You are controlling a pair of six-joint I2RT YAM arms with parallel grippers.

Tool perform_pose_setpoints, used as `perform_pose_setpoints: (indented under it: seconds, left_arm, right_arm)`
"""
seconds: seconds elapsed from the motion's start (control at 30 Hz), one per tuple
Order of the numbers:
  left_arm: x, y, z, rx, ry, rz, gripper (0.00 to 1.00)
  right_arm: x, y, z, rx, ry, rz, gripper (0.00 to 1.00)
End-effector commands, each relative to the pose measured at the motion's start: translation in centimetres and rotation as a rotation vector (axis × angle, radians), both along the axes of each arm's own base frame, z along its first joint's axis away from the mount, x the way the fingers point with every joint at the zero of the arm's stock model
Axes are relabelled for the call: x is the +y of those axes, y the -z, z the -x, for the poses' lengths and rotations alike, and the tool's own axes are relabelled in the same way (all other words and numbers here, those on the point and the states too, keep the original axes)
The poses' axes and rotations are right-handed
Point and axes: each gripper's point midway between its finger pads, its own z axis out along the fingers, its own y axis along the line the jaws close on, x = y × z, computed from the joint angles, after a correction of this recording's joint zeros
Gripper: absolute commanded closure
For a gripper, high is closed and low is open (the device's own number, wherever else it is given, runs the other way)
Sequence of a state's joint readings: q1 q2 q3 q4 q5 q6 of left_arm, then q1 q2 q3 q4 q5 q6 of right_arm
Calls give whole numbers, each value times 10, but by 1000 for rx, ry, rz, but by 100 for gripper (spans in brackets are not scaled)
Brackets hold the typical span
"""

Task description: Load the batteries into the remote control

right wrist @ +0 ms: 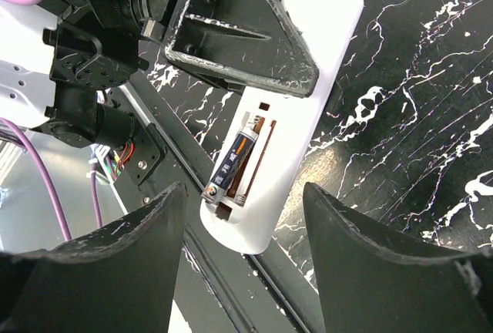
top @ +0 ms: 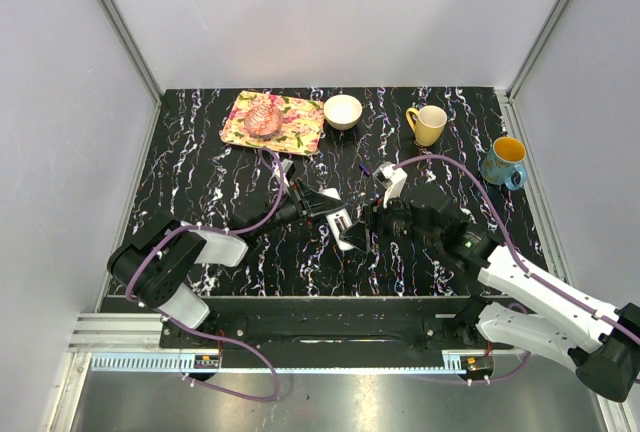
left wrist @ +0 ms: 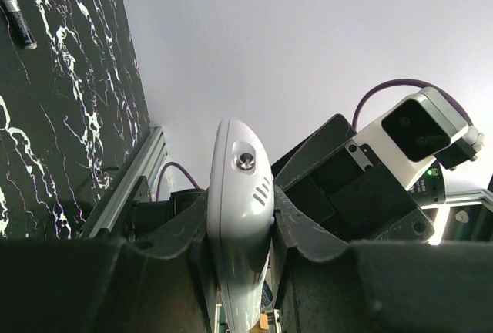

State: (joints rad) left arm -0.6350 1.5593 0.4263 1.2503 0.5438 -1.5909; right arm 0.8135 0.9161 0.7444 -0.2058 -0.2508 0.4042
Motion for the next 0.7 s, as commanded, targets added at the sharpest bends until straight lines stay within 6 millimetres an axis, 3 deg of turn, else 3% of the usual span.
perform_pose_setpoints:
  seconds: [0.0,0.67]
  left_arm:
    - [20,-99,27,-376,10,283,100]
    - [17,-105,38,-404,32,293,100]
  right_arm:
    - [0,-7,-2,-37,-12,-30,33]
    - [11,-7,-9,-10,-30,-47,39]
